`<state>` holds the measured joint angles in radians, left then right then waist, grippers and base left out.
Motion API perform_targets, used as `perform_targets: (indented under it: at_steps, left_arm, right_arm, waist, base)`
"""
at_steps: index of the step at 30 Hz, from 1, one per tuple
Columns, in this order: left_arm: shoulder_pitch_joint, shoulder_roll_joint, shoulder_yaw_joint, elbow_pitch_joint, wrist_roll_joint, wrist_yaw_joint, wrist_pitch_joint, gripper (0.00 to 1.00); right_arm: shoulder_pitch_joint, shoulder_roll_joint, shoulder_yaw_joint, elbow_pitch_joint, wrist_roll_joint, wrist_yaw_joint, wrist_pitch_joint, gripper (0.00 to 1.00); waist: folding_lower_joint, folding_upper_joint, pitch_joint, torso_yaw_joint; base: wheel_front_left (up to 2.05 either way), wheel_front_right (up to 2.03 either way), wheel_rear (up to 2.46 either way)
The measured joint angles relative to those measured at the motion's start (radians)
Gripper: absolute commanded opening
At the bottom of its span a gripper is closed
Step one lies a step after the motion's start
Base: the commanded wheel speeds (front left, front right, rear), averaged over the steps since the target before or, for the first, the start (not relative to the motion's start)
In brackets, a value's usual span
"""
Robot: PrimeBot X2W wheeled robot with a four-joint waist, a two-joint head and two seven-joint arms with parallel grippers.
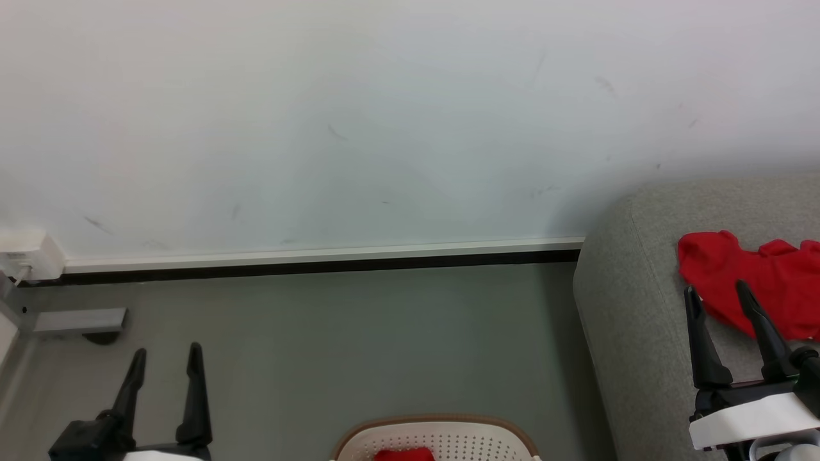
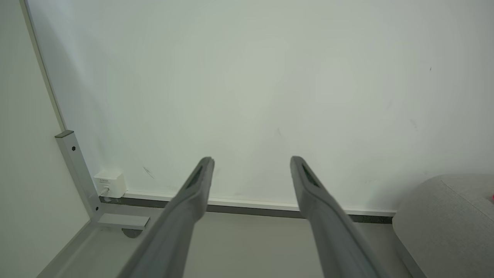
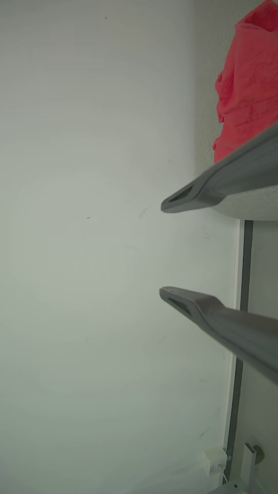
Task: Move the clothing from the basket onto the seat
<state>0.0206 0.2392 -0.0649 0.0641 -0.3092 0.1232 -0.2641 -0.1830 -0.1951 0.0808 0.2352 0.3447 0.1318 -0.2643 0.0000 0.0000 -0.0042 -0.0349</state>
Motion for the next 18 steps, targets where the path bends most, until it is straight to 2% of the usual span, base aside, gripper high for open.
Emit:
perform_targets:
  at_steps: [8,18]
  left_arm:
    - [-0.015,-0.031,0.006,0.008,0.034,-0.043,0.000,1.00]
    - [-0.125,-0.087,-0.044,0.042,0.073,-0.103,0.000,1.00]
  right_arm:
    - [-0.029,-0.004,0.012,-0.010,0.004,0.000,0.000,1.00]
    - [-0.117,-0.005,0.029,-0.045,0.016,0.000,0.000,1.00]
  waist:
    - [0.0000,0.0000,0.024,-0.010]
    - [0.0000,0.0000,0.141,-0.024]
  base:
    - [0.00,0.00,0.00]
    - [0.00,0.00,0.00]
